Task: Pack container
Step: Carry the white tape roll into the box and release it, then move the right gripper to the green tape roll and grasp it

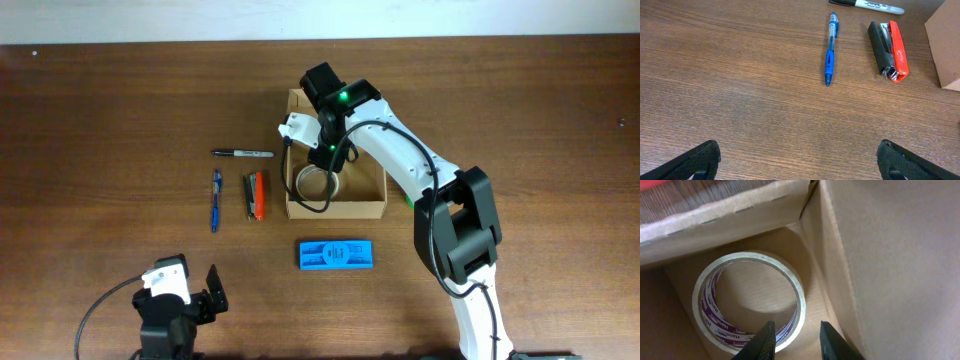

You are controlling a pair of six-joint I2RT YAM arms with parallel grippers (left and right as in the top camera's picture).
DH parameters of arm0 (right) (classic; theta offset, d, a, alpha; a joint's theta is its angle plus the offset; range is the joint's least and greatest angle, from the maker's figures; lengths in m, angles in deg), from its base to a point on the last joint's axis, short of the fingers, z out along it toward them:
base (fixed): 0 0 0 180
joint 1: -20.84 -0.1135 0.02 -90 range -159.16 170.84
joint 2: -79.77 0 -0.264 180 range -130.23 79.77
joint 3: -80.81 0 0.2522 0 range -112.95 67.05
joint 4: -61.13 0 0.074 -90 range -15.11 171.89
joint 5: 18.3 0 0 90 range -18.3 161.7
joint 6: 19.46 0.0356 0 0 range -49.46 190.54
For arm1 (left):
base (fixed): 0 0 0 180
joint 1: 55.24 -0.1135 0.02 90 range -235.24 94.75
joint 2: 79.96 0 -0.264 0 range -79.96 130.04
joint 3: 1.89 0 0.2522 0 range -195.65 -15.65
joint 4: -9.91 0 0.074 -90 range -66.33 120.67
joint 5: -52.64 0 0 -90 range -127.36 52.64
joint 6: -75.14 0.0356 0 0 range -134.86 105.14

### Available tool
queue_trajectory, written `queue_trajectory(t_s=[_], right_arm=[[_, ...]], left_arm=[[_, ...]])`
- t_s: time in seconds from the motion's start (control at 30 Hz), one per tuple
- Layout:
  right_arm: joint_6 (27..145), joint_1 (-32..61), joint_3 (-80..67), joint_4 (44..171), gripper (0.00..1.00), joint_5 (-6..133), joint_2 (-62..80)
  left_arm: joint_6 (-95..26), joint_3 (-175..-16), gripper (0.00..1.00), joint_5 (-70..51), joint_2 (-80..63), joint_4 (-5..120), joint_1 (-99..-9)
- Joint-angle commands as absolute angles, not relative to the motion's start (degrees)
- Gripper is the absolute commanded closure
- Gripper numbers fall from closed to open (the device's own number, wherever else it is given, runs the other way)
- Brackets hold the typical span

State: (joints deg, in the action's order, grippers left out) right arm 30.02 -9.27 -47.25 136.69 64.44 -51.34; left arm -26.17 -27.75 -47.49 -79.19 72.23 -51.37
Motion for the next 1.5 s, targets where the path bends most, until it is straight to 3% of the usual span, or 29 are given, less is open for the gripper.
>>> queue_trajectory(t_s=[0.0, 0.37, 0.5, 0.67, 0.7, 0.73, 0.77, 0.8, 1.2, 1.47], right_arm=[[30.26, -9.97, -47.4, 137.39, 0.7, 64.81, -50.53], [33.7, -11.3, -47.56, 144.36, 0.7, 59.82, -38.99], [43.84, -10.91, -47.56, 144.65, 0.69, 69.7, -33.66], [54.72, -7.63, -47.56, 147.31, 0.59, 78.4, -29.07], [55.9, -6.47, -47.56, 148.06, 0.5, 78.42, -28.59], [56.97, -5.2, -47.56, 148.87, 0.24, 78.4, -28.28], [58.26, -3.71, -47.56, 149.96, 0.09, 78.4, -28.13], [59.44, -2.23, -47.56, 151.29, 0.01, 78.38, -28.07], [66.77, 16.57, -45.85, 158.9, 0.01, 72.83, -28.04], [66.72, 24.66, -32.39, 154.18, 0.01, 60.96, -28.07]], left_arm=[[-25.03, -27.22, 0.0, -47.9, -79.62, 72.1, -51.67], [-25.03, -27.22, 0.0, -47.9, -79.62, 72.1, -51.67], [-25.03, -27.22, 0.0, -47.9, -79.62, 72.1, -51.67], [-25.03, -27.22, 0.01, -47.9, -79.62, 72.1, -51.67], [-25.03, -27.22, 0.01, -47.9, -79.62, 72.1, -51.67], [-25.03, -27.22, 0.0, -47.9, -79.62, 72.1, -51.67], [-25.03, -27.22, 0.0, -47.9, -79.62, 72.1, -51.65], [-25.03, -27.22, 0.0, -47.9, -79.62, 72.1, -51.67], [-25.03, -27.22, 0.0, -47.9, -79.62, 72.12, -51.67], [-25.03, -27.22, 0.0, -47.9, -79.62, 72.1, -51.67]])
